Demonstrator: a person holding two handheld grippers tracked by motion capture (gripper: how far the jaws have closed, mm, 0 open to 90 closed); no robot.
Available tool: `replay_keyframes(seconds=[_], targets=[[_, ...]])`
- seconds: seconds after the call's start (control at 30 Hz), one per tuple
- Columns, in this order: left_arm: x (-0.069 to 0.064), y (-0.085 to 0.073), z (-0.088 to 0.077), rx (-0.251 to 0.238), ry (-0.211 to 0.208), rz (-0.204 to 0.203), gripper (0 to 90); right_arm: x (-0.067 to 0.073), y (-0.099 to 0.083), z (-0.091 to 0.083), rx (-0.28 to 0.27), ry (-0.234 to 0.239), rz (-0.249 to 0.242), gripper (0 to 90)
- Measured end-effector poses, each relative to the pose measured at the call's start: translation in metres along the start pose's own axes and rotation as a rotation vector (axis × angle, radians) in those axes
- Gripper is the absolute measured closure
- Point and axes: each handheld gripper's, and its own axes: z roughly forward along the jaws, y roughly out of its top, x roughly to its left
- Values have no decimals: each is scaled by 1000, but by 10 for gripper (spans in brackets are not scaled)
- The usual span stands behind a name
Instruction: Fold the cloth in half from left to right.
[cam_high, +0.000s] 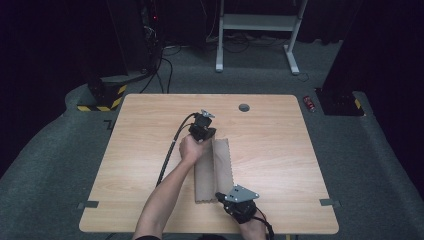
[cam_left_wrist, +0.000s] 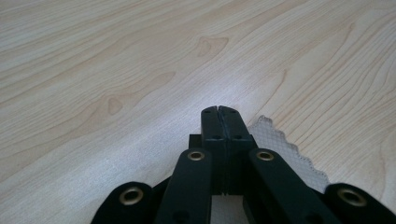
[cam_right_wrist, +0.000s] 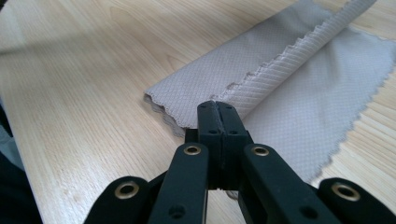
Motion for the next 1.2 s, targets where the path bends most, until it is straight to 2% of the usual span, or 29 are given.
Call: replay_keyframes(seconds=[0.4,0.8,1.2], targets=[[-8,2,7,0,-8,10,900,-7,-9,-6,20,-28,14,900],[-19,3,23,15,-11,31,900,-14,-22,-10,40,-55,52,900],[-25,2,31,28,-11,49,898,-17,-28,-10,63,-60,65,900]])
